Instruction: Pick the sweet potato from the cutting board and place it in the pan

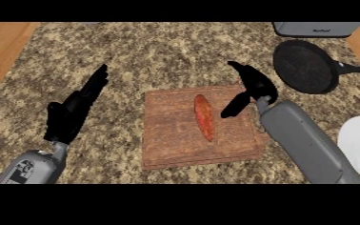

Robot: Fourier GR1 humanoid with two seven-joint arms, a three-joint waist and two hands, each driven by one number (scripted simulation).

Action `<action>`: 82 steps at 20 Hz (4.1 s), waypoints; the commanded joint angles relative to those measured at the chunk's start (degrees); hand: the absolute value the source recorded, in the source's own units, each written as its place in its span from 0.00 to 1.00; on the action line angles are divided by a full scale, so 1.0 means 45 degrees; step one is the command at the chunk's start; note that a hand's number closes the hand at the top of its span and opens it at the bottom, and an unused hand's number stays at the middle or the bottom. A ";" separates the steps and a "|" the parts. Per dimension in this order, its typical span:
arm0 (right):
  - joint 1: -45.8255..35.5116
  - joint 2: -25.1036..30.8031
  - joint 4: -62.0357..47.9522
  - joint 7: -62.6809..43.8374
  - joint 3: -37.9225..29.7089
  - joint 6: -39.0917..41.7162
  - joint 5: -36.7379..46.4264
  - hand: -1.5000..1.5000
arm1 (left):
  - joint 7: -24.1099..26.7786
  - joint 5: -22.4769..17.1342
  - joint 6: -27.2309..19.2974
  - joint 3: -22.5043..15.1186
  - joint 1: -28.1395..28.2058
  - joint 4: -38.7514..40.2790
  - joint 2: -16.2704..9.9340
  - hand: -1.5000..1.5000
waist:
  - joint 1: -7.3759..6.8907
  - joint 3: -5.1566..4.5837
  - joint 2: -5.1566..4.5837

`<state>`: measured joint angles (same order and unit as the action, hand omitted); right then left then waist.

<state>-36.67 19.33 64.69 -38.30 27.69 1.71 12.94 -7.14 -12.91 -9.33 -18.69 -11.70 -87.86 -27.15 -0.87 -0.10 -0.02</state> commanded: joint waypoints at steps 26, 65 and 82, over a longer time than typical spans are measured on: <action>-0.4005 -0.2830 -0.4138 -0.5635 0.0890 0.7461 -0.1986 0.00 | -0.0949 0.0507 0.0539 0.0810 -0.0054 -0.0434 0.0618 0.50 | 0.0205 0.0020 0.0043; -0.0020 -0.1448 0.2720 0.0374 0.1924 0.4357 0.3696 1.00 | -0.0908 0.1894 0.1442 0.2505 0.1255 -0.0623 0.1484 0.50 | 0.1223 0.0067 0.0439; 0.7833 0.3660 1.3397 0.2712 -0.1076 -0.2073 0.6132 1.00 | -0.0517 0.1608 0.2163 0.2769 0.1235 -0.0846 0.1465 0.50 | 0.0597 0.0036 0.0062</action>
<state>-10.95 33.04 118.60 -28.22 27.40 -2.53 40.64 -9.95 -4.55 -1.76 -7.23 -5.28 -91.73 -19.88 3.58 0.11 0.80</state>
